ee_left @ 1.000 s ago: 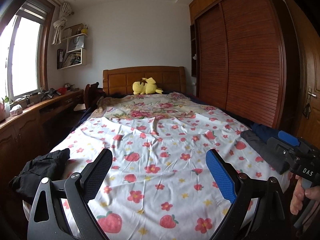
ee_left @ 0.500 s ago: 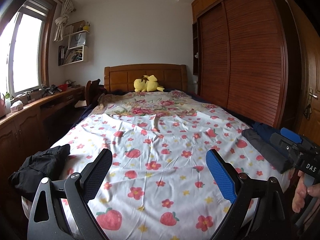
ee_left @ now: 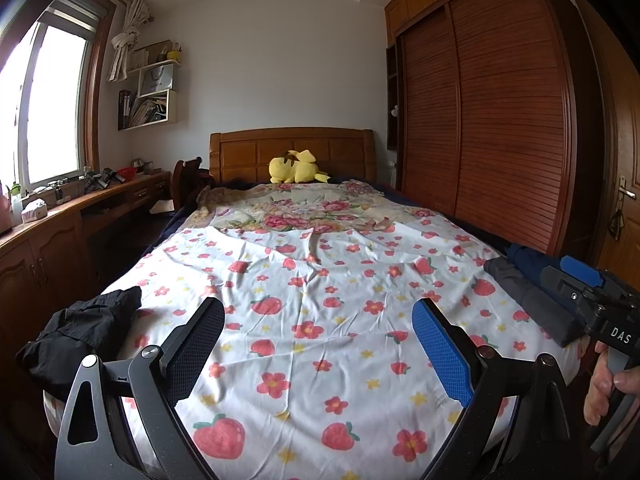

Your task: Fold large clothes

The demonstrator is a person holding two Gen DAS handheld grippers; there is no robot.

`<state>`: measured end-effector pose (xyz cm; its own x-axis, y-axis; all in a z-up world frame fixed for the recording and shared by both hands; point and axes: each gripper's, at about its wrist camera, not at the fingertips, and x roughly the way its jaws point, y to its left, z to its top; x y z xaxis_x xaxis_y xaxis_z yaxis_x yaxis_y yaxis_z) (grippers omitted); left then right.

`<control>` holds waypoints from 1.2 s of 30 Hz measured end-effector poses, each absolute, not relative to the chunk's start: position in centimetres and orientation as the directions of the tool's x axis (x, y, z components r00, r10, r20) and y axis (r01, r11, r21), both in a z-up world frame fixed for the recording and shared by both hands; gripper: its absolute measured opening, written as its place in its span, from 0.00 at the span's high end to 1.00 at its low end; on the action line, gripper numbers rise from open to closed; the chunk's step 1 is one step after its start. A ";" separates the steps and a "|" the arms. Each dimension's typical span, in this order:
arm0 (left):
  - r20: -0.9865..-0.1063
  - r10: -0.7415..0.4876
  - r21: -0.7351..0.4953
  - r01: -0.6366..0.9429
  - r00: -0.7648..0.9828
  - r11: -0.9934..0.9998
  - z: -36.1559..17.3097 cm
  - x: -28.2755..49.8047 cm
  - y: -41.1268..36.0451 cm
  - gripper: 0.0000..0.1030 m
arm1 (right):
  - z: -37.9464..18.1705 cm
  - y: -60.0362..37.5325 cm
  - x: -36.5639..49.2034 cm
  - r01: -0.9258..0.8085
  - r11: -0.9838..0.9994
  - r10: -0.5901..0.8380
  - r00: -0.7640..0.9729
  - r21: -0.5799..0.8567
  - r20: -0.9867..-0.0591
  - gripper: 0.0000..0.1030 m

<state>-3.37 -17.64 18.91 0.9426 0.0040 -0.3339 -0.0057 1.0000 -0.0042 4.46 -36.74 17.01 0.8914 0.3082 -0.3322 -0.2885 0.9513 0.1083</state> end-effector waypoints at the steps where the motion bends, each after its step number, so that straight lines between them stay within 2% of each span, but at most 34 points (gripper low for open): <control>1: -0.334 0.004 -0.003 -0.006 0.943 1.000 18.9 -3.4 -17.6 0.07 | 17.0 -36.8 4.5 -0.289 0.951 0.309 0.891 0.109 -0.332 0.20; 36: -0.332 0.004 0.002 -0.004 0.943 1.000 18.5 -4.0 -17.4 0.07 | 17.0 -37.1 4.5 -0.289 0.951 0.308 0.893 0.107 -0.328 0.20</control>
<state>-3.97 -17.41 18.54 0.9434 0.0042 -0.3317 -0.0039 1.0000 0.0016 4.54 -37.10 16.97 0.8931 0.3084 -0.3276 -0.2892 0.9513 0.1072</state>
